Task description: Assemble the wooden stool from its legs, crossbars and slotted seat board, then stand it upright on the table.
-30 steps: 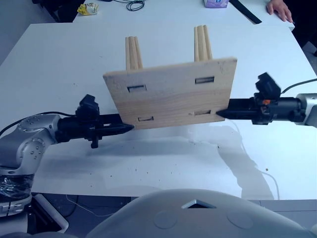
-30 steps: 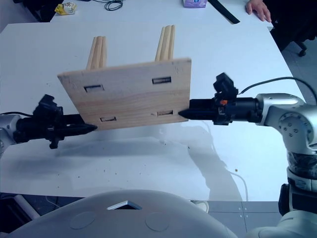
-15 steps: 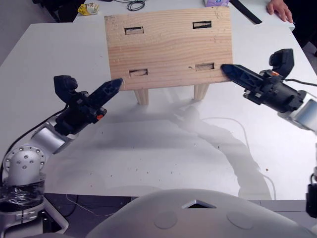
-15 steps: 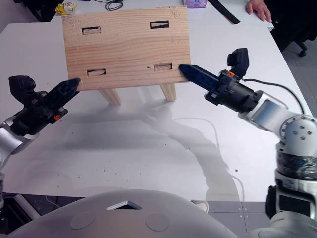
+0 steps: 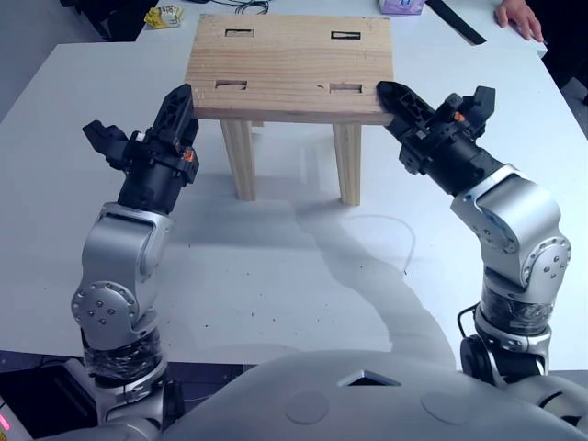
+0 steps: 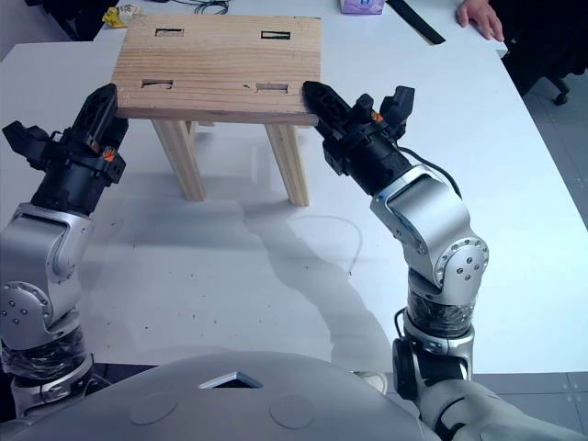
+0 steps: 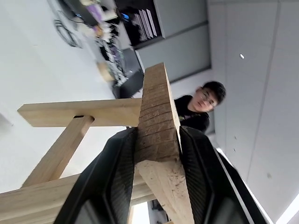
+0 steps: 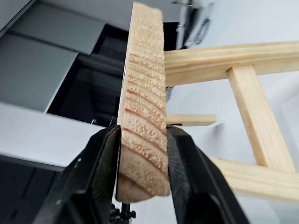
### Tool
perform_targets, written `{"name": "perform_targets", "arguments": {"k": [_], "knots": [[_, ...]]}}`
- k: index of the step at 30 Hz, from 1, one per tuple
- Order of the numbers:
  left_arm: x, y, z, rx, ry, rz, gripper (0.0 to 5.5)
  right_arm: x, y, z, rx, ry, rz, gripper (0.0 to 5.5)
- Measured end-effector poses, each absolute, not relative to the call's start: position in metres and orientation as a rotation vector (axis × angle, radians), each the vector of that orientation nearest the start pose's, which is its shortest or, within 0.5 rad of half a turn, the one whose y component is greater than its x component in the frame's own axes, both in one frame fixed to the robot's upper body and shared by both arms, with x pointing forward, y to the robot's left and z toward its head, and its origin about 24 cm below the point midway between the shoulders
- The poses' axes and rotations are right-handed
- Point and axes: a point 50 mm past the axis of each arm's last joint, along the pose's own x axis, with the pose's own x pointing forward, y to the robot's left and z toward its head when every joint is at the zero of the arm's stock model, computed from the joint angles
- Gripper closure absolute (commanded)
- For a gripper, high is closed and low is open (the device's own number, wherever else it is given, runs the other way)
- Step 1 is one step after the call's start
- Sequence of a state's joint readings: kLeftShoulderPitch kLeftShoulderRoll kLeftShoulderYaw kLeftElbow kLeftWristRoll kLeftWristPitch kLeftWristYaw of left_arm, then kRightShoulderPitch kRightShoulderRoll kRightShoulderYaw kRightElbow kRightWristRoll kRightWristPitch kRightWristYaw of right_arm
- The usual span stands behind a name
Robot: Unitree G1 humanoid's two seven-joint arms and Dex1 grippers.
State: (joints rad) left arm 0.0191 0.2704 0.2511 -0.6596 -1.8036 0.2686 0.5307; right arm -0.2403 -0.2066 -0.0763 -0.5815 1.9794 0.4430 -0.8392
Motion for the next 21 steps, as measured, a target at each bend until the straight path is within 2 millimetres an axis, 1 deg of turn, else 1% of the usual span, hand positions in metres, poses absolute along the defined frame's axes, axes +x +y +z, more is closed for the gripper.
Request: {"name": "perform_targets", "arguments": {"k": [4,5,6,7,8,9,10,13,16,21], "knots": [[0.214,0.183,0.171,-1.370,0.001,-0.099,4.07,0.237,-0.124,0.192,1.334,0.447,0.309,4.06],[0.214,0.184,0.170,-1.371,-0.012,-0.080,4.17,0.237,-0.125,0.192,1.344,0.449,0.294,4.08],[0.214,0.197,0.163,-1.366,-0.041,0.066,4.32,0.239,-0.136,0.191,1.387,0.426,0.226,4.08],[0.212,0.210,0.149,-1.356,-0.027,0.199,4.36,0.239,-0.145,0.191,1.404,0.399,0.187,4.08],[0.205,0.221,0.132,-1.350,-0.004,0.327,4.36,0.238,-0.155,0.191,1.403,0.371,0.147,4.08],[0.203,0.221,0.129,-1.354,-0.001,0.349,4.38,0.239,-0.159,0.191,1.403,0.351,0.120,3.72],[0.203,0.221,0.129,-1.359,-0.011,0.345,4.20,0.239,-0.160,0.191,1.408,0.346,0.113,3.61],[0.202,0.217,0.136,-1.372,-0.077,0.284,3.76,0.239,-0.160,0.189,1.405,0.352,0.110,3.05],[0.196,0.217,0.148,-1.379,-0.179,0.222,3.26,0.238,-0.162,0.187,1.390,0.352,0.105,2.52],[0.194,0.217,0.144,-1.378,-0.191,0.238,2.48,0.241,-0.159,0.185,1.354,0.367,0.130,1.72]]}}
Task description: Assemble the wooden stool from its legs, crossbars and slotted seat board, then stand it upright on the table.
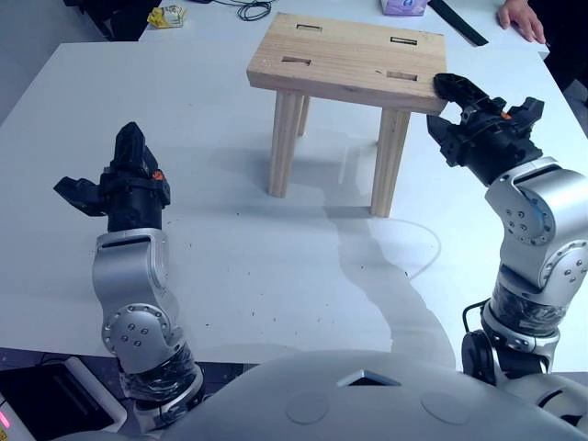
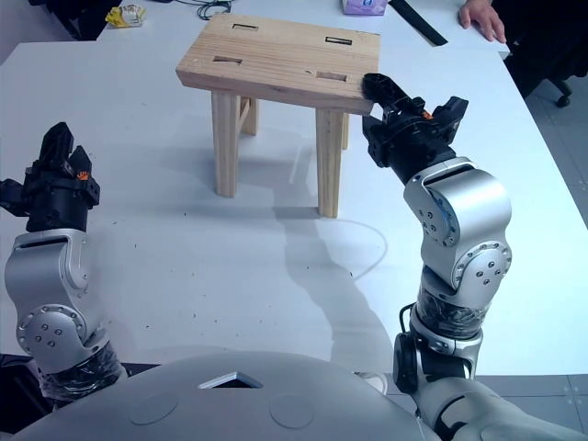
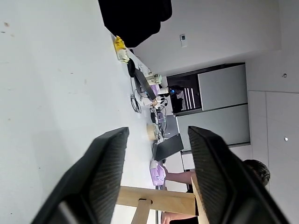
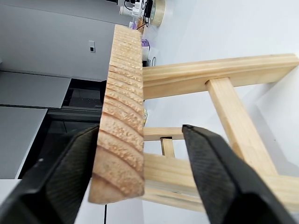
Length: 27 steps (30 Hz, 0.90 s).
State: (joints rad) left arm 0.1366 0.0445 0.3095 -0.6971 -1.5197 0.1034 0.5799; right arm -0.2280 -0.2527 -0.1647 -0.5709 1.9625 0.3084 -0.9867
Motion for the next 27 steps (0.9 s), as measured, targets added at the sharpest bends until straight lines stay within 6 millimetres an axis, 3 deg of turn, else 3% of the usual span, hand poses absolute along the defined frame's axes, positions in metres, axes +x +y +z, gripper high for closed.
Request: {"name": "perform_targets", "arguments": {"k": [7,10,15,21,27], "knots": [[0.201,0.200,0.144,-1.398,-0.231,0.117,1.31,0.251,-0.155,0.179,1.322,0.384,0.190,0.55],[0.203,0.198,0.149,-1.398,-0.272,0.075,1.30,0.255,-0.160,0.183,1.332,0.333,0.205,0.13],[0.197,0.201,0.147,-1.284,-0.310,0.087,1.30,0.260,-0.168,0.194,1.230,0.225,0.283,0.11],[0.199,0.202,0.154,-0.705,-0.344,0.158,1.30,0.278,-0.188,0.193,0.614,0.057,0.156,0.11],[0.207,0.199,0.140,-0.282,-0.335,0.341,2.11,0.298,-0.183,0.173,0.120,-0.038,0.013,1.11]]}}
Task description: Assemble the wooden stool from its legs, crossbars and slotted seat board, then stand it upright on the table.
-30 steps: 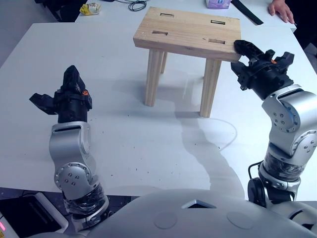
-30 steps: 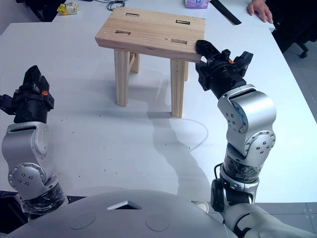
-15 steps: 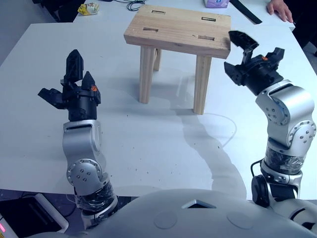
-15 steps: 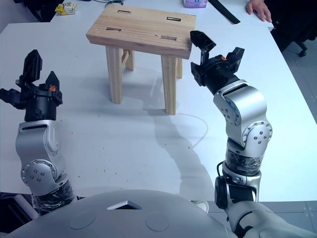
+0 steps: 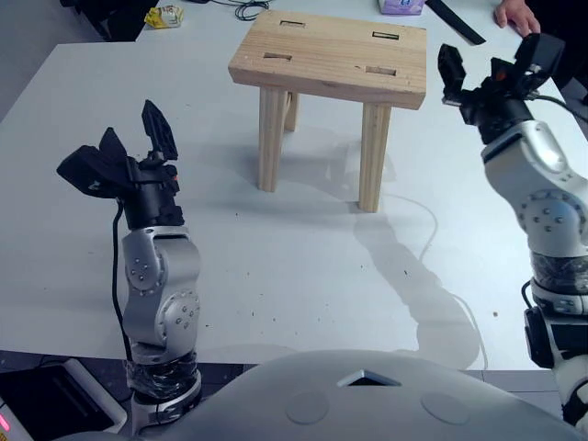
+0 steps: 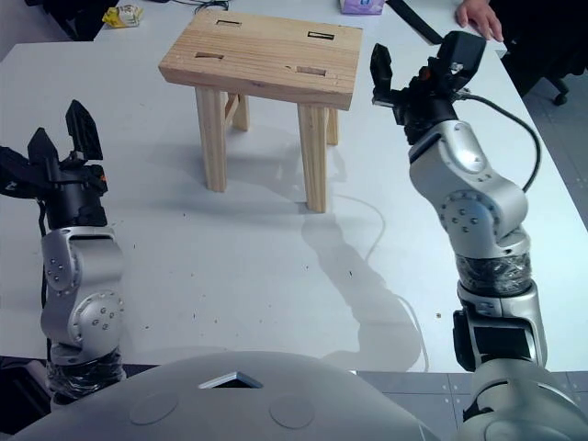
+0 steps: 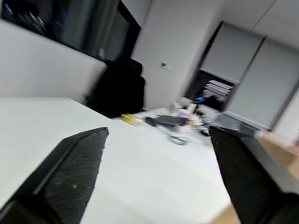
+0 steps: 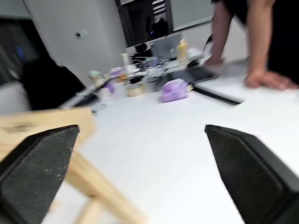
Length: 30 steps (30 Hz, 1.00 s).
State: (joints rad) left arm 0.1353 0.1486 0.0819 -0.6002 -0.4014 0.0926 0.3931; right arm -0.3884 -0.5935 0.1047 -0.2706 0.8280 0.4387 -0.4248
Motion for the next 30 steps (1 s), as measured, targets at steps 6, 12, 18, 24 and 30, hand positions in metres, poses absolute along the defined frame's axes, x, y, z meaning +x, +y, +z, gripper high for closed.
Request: {"name": "perform_targets", "arguments": {"k": [6,12,18,24,30], "knots": [[0.251,0.187,0.149,-0.072,-0.415,0.273,2.64,0.301,-0.162,0.165,-0.071,-0.238,-0.101,2.04],[0.279,0.188,0.161,-0.029,-0.449,0.147,2.64,0.303,-0.167,0.164,-0.042,-0.313,-0.277,2.04],[0.293,0.212,0.170,-0.059,-0.441,0.109,2.64,0.296,-0.156,0.155,-0.034,-0.319,-0.306,2.04],[0.303,0.221,0.180,-0.021,-0.421,0.117,2.64,0.286,-0.149,0.152,-0.032,-0.330,-0.302,2.04],[0.306,0.216,0.172,0.030,-0.362,0.163,2.64,0.293,-0.164,0.159,-0.089,-0.356,-0.331,2.04]]}}
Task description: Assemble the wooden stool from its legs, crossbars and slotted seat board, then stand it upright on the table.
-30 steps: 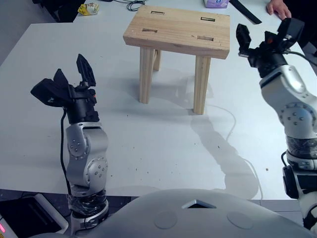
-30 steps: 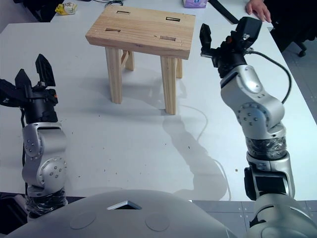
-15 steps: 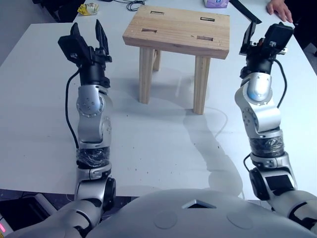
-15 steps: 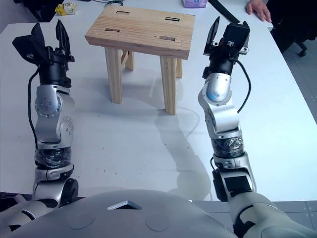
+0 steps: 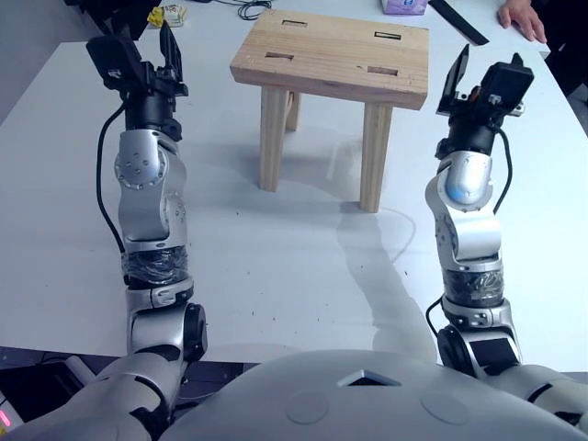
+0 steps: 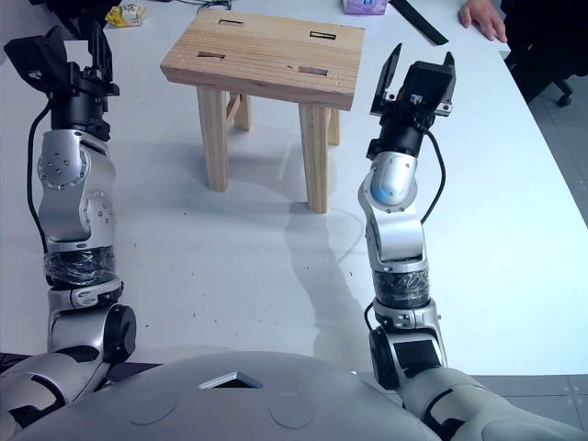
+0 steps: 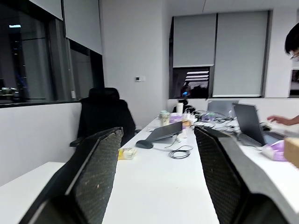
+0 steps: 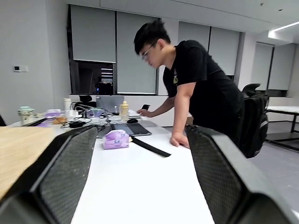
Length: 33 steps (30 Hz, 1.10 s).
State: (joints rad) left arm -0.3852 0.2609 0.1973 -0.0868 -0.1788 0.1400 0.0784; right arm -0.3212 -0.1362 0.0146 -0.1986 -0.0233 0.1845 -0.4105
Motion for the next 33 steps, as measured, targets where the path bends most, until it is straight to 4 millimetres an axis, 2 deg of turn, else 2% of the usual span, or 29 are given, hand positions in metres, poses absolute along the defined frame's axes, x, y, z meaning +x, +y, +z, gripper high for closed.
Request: {"name": "perform_targets", "arguments": {"k": [2,8,12,16,21,33], "knots": [[0.307,0.219,0.171,0.032,-0.345,0.198,2.64,0.297,-0.166,0.172,-0.108,-0.401,-0.327,2.04],[0.317,0.201,0.189,0.123,-0.401,0.185,2.64,0.312,-0.162,0.173,-0.148,-0.393,-0.274,2.04],[0.324,0.199,0.195,0.157,-0.457,0.201,2.64,0.322,-0.163,0.181,-0.179,-0.425,-0.274,2.04],[0.335,0.201,0.198,0.131,-0.493,0.209,2.64,0.330,-0.168,0.193,-0.172,-0.453,-0.292,2.04],[0.339,0.189,0.218,0.067,-0.587,0.142,2.64,0.334,-0.164,0.215,-0.185,-0.552,-0.282,2.04],[0.327,0.189,0.211,0.019,-0.621,0.128,2.64,0.338,-0.157,0.199,-0.177,-0.491,-0.225,2.04]]}}
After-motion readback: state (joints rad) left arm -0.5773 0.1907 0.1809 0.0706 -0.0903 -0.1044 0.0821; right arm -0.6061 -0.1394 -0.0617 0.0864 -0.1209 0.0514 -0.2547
